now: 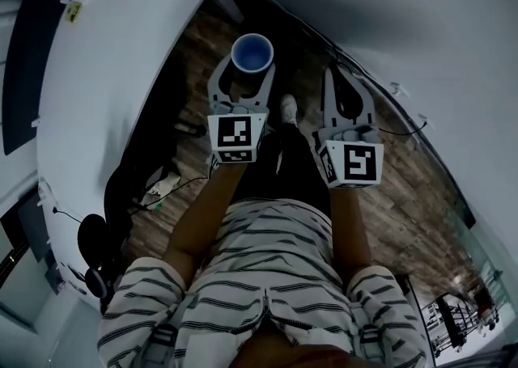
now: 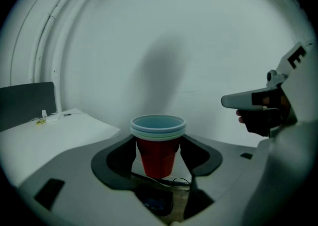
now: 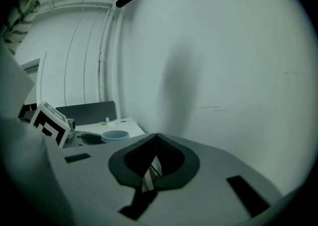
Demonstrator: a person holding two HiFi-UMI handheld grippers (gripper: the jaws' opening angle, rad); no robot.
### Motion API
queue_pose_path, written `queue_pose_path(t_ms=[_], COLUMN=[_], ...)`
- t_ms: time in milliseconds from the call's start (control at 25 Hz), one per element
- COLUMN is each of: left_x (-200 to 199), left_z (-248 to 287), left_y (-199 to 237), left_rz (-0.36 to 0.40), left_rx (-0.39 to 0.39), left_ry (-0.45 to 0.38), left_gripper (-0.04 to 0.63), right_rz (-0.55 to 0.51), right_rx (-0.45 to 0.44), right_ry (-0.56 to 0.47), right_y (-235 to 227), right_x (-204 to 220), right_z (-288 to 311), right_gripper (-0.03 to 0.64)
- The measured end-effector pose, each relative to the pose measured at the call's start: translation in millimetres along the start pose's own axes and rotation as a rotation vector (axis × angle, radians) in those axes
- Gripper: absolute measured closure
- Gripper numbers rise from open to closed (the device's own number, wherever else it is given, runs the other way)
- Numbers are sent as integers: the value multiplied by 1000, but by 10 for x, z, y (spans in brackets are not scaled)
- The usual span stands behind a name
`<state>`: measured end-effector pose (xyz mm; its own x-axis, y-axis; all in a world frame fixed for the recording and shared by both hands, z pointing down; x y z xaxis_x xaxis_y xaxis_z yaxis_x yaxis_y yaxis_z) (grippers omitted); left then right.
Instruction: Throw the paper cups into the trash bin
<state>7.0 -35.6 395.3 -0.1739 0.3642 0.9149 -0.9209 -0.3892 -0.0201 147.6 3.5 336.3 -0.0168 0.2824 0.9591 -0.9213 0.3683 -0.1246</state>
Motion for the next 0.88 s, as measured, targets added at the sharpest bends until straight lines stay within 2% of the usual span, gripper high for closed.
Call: queue_pose_path(t_ms=[280,880], left_x=[605,1789], left_z=[381,1027], left_y=[36,-17], left_rz=[8,-47], left_rx=[-9,-14], left_ry=[104,291], left_gripper=[299,298], right_rz=[24,66], right_rx=[-5,-10], right_ry=[41,113], right_y=[-74,-244], right_x=[361,1143], right_z=[167,475], right_gripper=[601,601])
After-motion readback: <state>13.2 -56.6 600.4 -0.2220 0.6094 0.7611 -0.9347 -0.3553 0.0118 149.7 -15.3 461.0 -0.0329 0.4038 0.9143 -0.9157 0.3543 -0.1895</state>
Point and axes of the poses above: the fingertips, and each gripper's own axes: z forward along the fingers, y to its left, x out of its underside, the point moved 2 cm from there along -z, backward along the fingers, and after that the axes turned 8 degrees about -x, right-handed, at the moved point
